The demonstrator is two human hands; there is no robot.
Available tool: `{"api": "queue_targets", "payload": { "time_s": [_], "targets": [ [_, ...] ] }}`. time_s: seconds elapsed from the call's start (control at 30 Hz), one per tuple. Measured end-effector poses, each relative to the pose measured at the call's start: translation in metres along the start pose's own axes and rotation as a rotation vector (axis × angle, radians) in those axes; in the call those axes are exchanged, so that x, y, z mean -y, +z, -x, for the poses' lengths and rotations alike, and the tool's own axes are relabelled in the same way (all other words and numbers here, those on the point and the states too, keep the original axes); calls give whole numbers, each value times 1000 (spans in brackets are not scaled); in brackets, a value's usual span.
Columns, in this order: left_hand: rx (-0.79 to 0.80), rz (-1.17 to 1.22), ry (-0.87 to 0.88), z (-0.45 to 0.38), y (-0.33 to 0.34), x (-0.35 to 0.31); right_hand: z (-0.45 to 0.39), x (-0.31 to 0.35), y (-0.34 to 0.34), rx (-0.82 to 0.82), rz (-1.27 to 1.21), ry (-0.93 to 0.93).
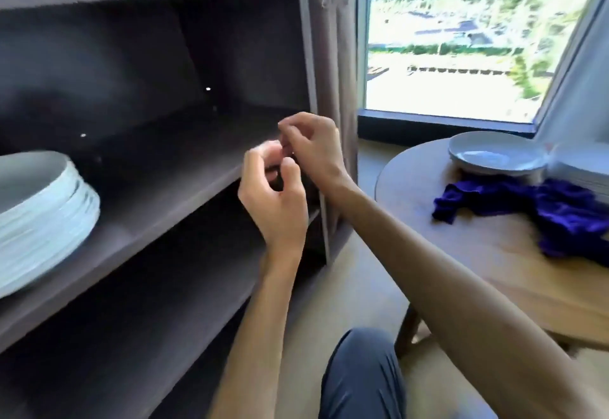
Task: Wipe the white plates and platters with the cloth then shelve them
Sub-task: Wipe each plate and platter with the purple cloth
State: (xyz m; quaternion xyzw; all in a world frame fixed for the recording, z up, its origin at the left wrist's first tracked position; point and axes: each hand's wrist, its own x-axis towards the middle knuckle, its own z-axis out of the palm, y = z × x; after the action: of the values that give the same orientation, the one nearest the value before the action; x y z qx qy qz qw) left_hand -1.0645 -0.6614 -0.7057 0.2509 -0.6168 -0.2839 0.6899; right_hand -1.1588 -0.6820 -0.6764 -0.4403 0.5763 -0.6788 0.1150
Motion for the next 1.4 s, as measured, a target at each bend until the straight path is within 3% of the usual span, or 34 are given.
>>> {"api": "queue_targets", "payload": {
  "time_s": [0.13, 0.23, 0.37, 0.5, 0.57, 0.7, 0.73, 0.77, 0.87, 0.9, 0.93, 1.03, 1.13, 1.4],
  "targets": [
    [655, -121, -309, 76, 129, 23, 11, -52, -163, -393, 444, 170],
    [981, -259, -245, 136, 186, 32, 44, -84, -262, -550, 690, 386],
    [1139, -322, -178, 184, 233, 32, 91, -113, -341, -605, 881, 554],
    [1115, -597, -193, 183, 260, 33, 94, -124, -361, -724, 815, 484],
    [1166, -573, -233, 177, 270, 24, 80, -125, -359, -723, 802, 512],
    [1702, -83, -479, 160, 289, -1, 48, -124, -354, -441, 954, 759],
    [1715, -77, -473, 153, 295, -2, 45, -125, -357, -388, 985, 807],
    [1602, -93, -472, 148, 303, 0, 45, -129, -363, -358, 1012, 828],
    [884, -161, -586, 128, 329, 23, 68, -146, -374, -323, 1140, 719],
    [702, -218, -607, 121, 337, 34, 78, -153, -375, -345, 1171, 654],
    [625, -285, -632, 114, 348, 44, 84, -158, -375, -380, 1184, 597],
    [745, -487, -713, 101, 376, 76, 85, -163, -373, -438, 1205, 541],
    [826, -465, -755, 95, 394, 97, 82, -165, -369, -469, 1262, 537],
    [923, -604, -623, 100, 423, 100, 79, -168, -367, -521, 1301, 517]
  ]
}}
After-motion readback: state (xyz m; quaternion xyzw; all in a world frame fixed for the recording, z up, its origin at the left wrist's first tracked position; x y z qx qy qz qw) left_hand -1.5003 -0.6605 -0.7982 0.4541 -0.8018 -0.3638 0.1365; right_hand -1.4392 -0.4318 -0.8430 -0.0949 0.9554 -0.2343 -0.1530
